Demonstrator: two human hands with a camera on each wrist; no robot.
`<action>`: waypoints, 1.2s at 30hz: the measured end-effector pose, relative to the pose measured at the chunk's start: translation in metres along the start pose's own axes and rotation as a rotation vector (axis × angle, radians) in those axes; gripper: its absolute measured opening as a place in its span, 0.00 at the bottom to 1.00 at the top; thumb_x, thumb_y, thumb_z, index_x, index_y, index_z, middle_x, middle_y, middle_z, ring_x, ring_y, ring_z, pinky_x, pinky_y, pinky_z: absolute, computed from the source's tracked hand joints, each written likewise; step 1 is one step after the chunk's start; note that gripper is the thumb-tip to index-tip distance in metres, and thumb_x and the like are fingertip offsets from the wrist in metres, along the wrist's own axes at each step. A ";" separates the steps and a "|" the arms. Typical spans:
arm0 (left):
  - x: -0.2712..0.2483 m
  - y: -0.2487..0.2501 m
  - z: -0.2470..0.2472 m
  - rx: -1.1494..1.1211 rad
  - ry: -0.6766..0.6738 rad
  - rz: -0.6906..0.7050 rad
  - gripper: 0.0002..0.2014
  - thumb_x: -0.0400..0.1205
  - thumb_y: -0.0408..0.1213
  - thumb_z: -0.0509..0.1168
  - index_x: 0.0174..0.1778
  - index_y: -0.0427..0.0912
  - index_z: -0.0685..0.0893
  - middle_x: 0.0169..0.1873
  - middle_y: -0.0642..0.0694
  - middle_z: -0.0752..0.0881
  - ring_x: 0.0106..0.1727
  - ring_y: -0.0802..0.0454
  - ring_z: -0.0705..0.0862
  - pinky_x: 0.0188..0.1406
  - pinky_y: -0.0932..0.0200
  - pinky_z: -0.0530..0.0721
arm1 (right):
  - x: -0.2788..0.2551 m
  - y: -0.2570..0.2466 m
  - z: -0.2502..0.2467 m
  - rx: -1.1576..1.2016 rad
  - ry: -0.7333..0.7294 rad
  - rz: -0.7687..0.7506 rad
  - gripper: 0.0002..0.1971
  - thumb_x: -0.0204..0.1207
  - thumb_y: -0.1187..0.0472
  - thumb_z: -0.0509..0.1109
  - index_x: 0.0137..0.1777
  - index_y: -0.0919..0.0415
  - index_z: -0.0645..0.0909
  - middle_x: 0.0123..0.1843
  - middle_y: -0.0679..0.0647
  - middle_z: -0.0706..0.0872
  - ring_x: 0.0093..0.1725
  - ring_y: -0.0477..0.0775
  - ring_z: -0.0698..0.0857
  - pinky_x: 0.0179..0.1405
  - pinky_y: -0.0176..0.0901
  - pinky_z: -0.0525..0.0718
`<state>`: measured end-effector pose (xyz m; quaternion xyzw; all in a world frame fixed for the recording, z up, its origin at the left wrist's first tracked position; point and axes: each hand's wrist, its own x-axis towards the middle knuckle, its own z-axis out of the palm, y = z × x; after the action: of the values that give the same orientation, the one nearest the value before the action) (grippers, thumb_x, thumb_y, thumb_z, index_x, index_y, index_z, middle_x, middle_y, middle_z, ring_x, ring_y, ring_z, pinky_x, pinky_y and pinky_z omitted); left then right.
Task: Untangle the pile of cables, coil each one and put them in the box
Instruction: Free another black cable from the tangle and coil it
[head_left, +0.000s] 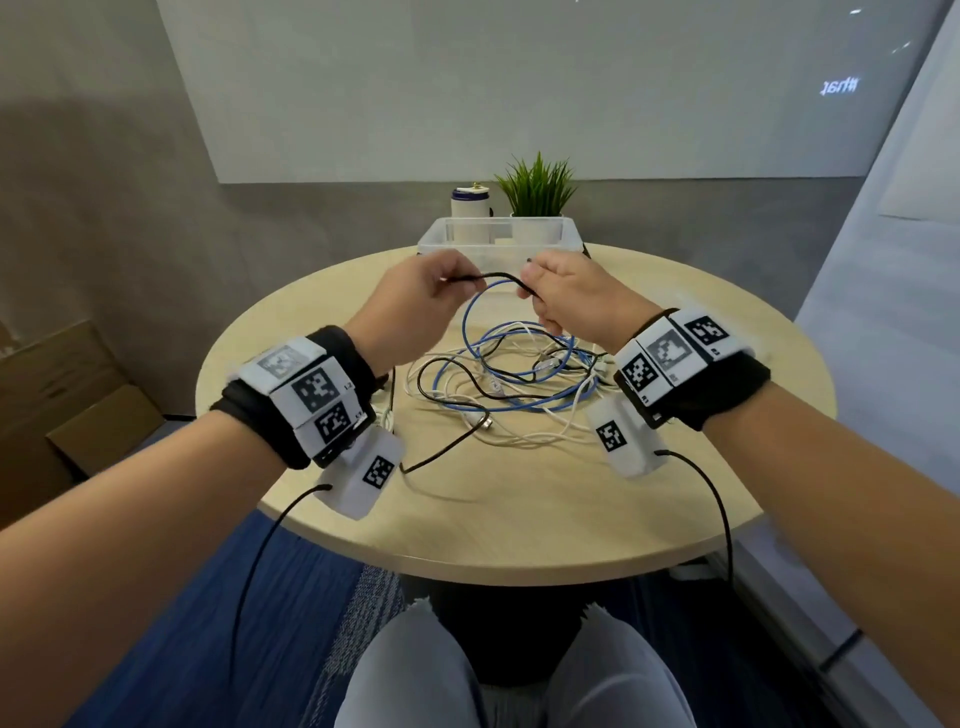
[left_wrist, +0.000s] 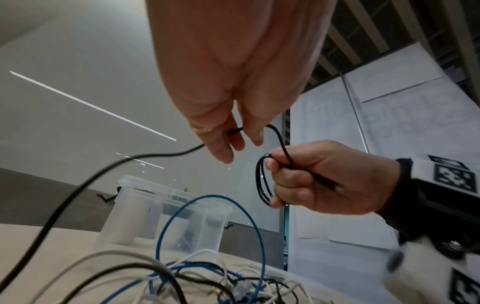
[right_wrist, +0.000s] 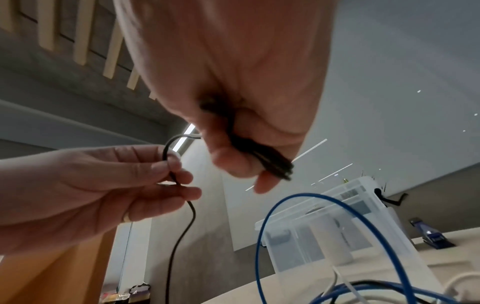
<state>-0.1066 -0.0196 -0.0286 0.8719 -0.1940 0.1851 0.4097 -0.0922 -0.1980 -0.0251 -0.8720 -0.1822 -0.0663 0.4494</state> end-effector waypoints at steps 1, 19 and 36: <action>0.002 -0.001 -0.003 0.009 0.035 0.003 0.05 0.83 0.33 0.63 0.46 0.46 0.84 0.32 0.57 0.81 0.33 0.61 0.77 0.26 0.77 0.71 | -0.001 0.000 0.000 0.039 -0.028 0.008 0.18 0.86 0.50 0.55 0.38 0.58 0.76 0.23 0.49 0.71 0.24 0.49 0.71 0.33 0.46 0.75; -0.027 -0.017 0.030 -0.019 -0.603 -0.172 0.10 0.85 0.25 0.52 0.47 0.40 0.77 0.41 0.46 0.82 0.38 0.51 0.86 0.42 0.58 0.86 | 0.005 -0.026 -0.004 1.155 0.022 -0.035 0.18 0.88 0.59 0.50 0.39 0.65 0.73 0.61 0.76 0.81 0.62 0.71 0.83 0.57 0.53 0.83; -0.002 -0.003 -0.006 -0.192 -0.004 -0.051 0.10 0.86 0.34 0.57 0.39 0.43 0.77 0.31 0.48 0.78 0.23 0.54 0.84 0.23 0.60 0.84 | 0.000 -0.001 0.005 0.100 -0.052 0.025 0.13 0.87 0.59 0.53 0.45 0.60 0.75 0.26 0.52 0.82 0.31 0.54 0.84 0.44 0.47 0.82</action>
<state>-0.1079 -0.0131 -0.0278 0.8337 -0.1896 0.1535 0.4954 -0.0931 -0.1937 -0.0279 -0.8521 -0.1858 -0.0288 0.4884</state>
